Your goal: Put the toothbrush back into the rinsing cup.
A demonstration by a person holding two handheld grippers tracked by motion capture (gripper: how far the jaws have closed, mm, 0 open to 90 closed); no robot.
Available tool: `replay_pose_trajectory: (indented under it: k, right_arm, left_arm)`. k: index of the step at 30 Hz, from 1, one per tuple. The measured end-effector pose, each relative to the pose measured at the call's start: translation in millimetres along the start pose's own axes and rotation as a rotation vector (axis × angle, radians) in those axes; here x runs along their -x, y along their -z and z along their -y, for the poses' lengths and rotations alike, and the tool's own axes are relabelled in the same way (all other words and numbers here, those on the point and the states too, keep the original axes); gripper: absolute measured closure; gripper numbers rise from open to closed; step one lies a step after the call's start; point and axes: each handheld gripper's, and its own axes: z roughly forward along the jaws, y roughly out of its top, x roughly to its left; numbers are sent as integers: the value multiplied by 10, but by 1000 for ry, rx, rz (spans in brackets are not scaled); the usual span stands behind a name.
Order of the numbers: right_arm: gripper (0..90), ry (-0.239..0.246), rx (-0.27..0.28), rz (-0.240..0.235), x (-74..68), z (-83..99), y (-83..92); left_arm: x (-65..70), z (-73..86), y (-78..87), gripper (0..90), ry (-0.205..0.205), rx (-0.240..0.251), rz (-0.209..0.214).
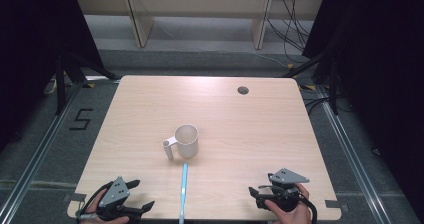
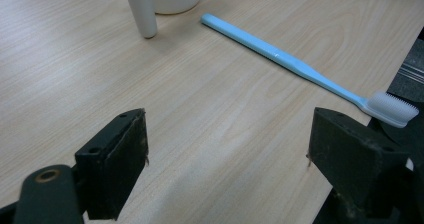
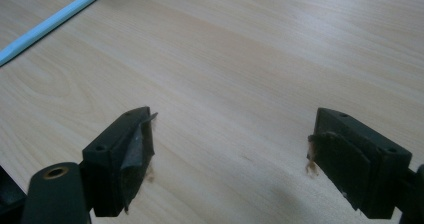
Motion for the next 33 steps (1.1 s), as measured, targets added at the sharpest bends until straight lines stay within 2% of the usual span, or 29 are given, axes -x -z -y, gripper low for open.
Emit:
replay_pose_trajectory:
  k: [3,4,5,6,7,8,9,10,11,12,13,14,15,16,19,20,21,22,24,25,26,27,30,31,33]
  right_arm:
    - [183,9,4,6,5,-2,0]
    - [185,10,3,3,8,0,-1]
    - [186,5,1,4,5,0,2]
    - [188,4,12,-3,8,-1,-6]
    - [188,4,12,-3,8,-1,-6]
    - [193,-3,9,11,-16,-5,7]
    - [194,23,8,16,0,-10,10]
    - [195,25,9,13,-4,-9,7]
    - [197,32,18,13,-4,-10,-1]
    - [197,19,6,-3,-15,-15,-1]
    - [197,19,6,-3,-15,-15,-1]
    - [197,12,8,-15,-26,-12,-11]
    - [198,21,10,-13,-17,-12,-9]
    - [198,2,-1,-13,-29,-14,1]
    - [199,30,12,-22,9,-16,-16]
    - [199,30,10,-19,11,-13,-15]
    - [199,22,7,-24,9,-13,-13]
    - [200,24,6,-18,14,-14,-11]
    - [200,27,3,-49,31,-16,-21]
    - [200,28,0,-51,27,-14,-26]
    - [201,32,0,-26,19,-13,-22]
    - [202,24,1,-29,15,-12,-21]
    - [203,28,4,-22,8,-15,-16]
    - [203,7,-6,-30,-11,-8,-15]
    - [204,6,-2,-31,-9,-12,-14]
  left_arm:
    - [0,-2,-5,154,-5,9,0]
    - [0,-11,-5,154,-16,-5,2]
    - [-27,-16,2,154,-64,-35,4]
    - [10,-12,-25,154,-35,-17,8]
    - [10,-12,-25,155,-35,-17,8]
    - [12,-28,-35,160,-90,-43,17]
    - [32,-39,-47,163,-95,-41,25]
    - [38,-55,-60,164,-116,-51,56]
    - [75,-67,-83,167,-109,-41,88]
    - [75,-67,-83,176,-109,-41,88]
    - [86,-83,-96,176,-135,-43,109]
    - [101,-133,-118,187,-182,-49,142]
    - [102,-162,-132,188,-199,-41,154]
    - [97,-199,-138,187,-214,-50,161]
    - [64,-303,-183,216,-271,-55,201]
    - [39,-354,-200,221,-302,-64,212]
    - [39,-354,-200,224,-302,-64,212]
    - [12,-427,-218,231,-326,-56,218]
    - [13,-485,-248,240,-345,-56,242]
    - [13,-509,-269,249,-359,-58,247]
    - [11,-530,-290,250,-363,-67,251]
    - [12,-563,-319,251,-381,-83,249]
    - [26,-601,-374,273,-394,-93,271]
    - [35,-646,-431,285,-417,-108,287]
    - [40,-684,-484,286,-440,-119,304]
